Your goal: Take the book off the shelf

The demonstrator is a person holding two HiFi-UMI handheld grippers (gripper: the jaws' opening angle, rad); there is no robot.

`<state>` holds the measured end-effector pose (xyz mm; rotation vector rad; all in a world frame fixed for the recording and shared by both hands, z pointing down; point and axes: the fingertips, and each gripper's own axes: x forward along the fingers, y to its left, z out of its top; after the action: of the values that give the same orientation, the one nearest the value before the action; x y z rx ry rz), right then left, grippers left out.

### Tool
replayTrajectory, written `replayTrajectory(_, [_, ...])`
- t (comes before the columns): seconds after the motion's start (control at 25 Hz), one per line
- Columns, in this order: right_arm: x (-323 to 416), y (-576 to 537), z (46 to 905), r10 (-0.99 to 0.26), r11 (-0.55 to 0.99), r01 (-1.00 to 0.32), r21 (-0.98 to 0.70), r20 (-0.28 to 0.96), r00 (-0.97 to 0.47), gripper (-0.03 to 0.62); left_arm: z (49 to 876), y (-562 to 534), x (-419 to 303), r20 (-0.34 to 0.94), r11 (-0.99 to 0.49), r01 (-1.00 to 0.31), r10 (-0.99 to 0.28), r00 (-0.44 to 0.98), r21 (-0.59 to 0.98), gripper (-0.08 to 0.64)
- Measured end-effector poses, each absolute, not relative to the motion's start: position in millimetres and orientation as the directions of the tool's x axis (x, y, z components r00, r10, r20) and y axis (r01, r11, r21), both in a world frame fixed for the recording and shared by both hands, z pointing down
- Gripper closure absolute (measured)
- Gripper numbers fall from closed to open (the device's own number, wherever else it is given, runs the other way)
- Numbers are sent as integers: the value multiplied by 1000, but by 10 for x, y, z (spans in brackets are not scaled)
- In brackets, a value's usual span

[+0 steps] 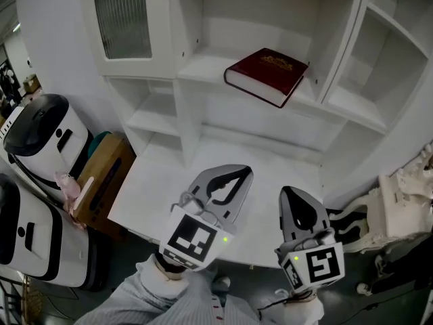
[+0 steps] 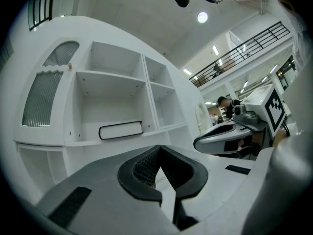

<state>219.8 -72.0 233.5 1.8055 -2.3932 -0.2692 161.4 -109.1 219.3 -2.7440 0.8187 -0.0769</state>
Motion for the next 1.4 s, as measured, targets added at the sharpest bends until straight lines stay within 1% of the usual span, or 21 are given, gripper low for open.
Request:
replayTrajectory(0.48, [2296,-1668,2148,-968,237,-940,247,-26,-251,578,2000,-2025,1702,-73,-800,-524,-528,846,-291,549])
replayTrajectory(0.96, [2349,-2219,2146,-979,192,-952,237,-21,-202,578,1992,-2587,1722,-58,-821,-486,-493,868,-299,549])
replayTrajectory(1.2, [2409,-2208,2144,-979,197,-950,243,-9,-205,578,1988,-2613,1714,-57,-810,-501,-510,859,-305,549])
replayTrajectory(1.4, [2519,-2165,2098,-978,200,-943,266,-10,-210,578,1933,-2606,1711,-73,-764,-555,-565,822,-328,549])
